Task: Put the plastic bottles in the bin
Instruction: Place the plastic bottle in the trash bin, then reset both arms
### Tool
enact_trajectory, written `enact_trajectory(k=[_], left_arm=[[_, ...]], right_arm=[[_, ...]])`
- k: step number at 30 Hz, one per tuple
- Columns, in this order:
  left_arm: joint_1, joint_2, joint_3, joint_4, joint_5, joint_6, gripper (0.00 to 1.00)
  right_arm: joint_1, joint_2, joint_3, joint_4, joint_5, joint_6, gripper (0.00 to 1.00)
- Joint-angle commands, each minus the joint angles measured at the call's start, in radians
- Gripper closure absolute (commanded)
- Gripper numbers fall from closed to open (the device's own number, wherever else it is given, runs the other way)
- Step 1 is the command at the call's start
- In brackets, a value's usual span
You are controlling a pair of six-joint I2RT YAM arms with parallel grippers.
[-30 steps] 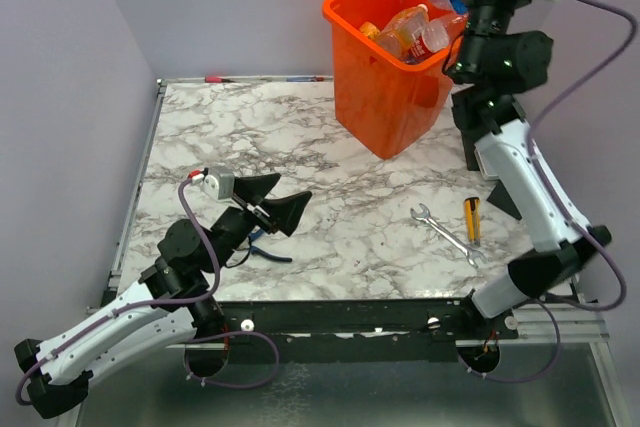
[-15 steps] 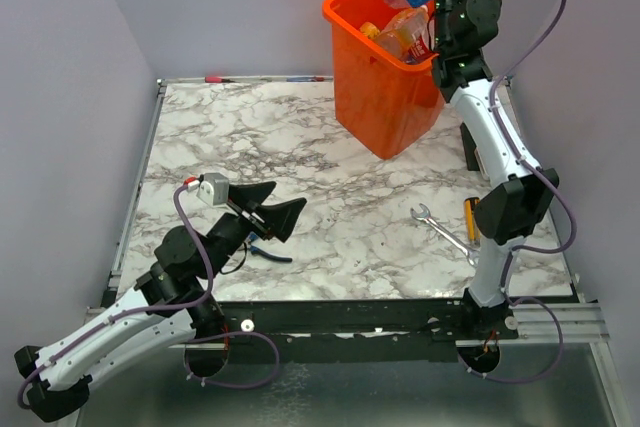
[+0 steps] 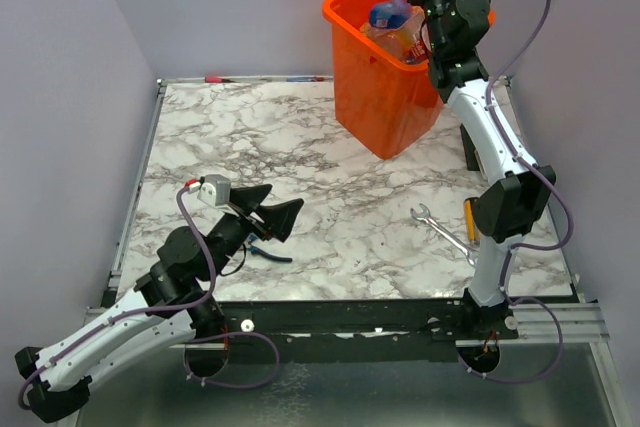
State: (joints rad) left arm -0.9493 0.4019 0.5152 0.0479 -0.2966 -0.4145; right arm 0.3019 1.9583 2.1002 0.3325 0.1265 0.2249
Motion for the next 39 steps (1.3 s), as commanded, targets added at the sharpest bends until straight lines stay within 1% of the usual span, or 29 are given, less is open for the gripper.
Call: enact_trajectory(k=[1, 4, 6, 10, 14, 17, 18, 20, 21, 23, 25, 27, 31, 32, 34, 36, 39], left_arm=[[-0.002, 0.016, 0.002, -0.031, -0.046, 0.032, 0.01], [-0.002, 0.024, 0.009, -0.041, -0.079, 0.036, 0.01], [-0.003, 0.026, 0.012, -0.046, -0.109, 0.036, 0.01], [-0.002, 0.032, 0.022, -0.083, -0.202, 0.031, 0.01], [-0.003, 0.053, 0.053, -0.137, -0.354, 0.045, 0.01], [-0.003, 0.092, 0.075, -0.155, -0.531, 0.03, 0.01], [-0.002, 0.107, 0.08, -0.155, -0.596, 0.01, 0.01], [-0.002, 0.139, 0.085, -0.153, -0.707, -0.016, 0.01], [-0.002, 0.156, 0.088, -0.151, -0.738, -0.018, 0.01], [-0.002, 0.192, 0.094, -0.132, -0.764, 0.013, 0.01], [-0.002, 0.233, 0.091, -0.106, -0.795, 0.054, 0.01], [-0.001, 0.278, 0.086, -0.093, -0.817, 0.114, 0.01], [0.003, 0.38, 0.057, -0.055, -0.903, 0.119, 0.01], [0.013, 0.399, 0.031, -0.007, -0.898, 0.13, 0.01], [0.055, 0.428, -0.025, 0.067, -0.803, 0.167, 0.01], [0.12, 0.458, -0.071, 0.128, -0.695, 0.193, 0.01], [0.229, 0.508, -0.074, 0.141, -0.634, 0.158, 0.01]], right_arm=[[0.0, -0.041, -0.002, -0.05, -0.049, -0.001, 0.24], [0.001, -0.086, -0.028, -0.047, -0.055, -0.001, 0.09], [0.001, -0.122, -0.045, -0.046, -0.062, -0.001, 0.01], [0.002, -0.226, -0.087, -0.068, -0.059, 0.021, 0.0], [0.003, -0.394, -0.173, -0.127, -0.079, 0.05, 0.0], [0.006, -0.566, -0.31, -0.197, -0.037, 0.105, 0.0], [0.007, -0.63, -0.379, -0.209, -0.018, 0.14, 0.0], [0.009, -0.771, -0.564, -0.174, 0.051, 0.213, 0.0], [0.009, -0.865, -0.664, -0.152, 0.094, 0.247, 0.0], [0.009, -0.983, -0.815, -0.153, 0.189, 0.264, 0.0], [0.009, -1.071, -0.901, -0.242, 0.303, 0.283, 0.0], [0.009, -1.127, -0.937, -0.392, 0.385, 0.293, 0.0], [0.009, -1.146, -1.0, -0.639, 0.414, 0.257, 0.0], [0.009, -1.134, -1.025, -0.69, 0.415, 0.265, 0.0], [0.009, -1.113, -1.096, -0.751, 0.398, 0.274, 0.0], [0.009, -1.113, -1.19, -0.736, 0.392, 0.254, 0.0], [0.009, -1.142, -1.306, -0.681, 0.423, 0.245, 0.0]])
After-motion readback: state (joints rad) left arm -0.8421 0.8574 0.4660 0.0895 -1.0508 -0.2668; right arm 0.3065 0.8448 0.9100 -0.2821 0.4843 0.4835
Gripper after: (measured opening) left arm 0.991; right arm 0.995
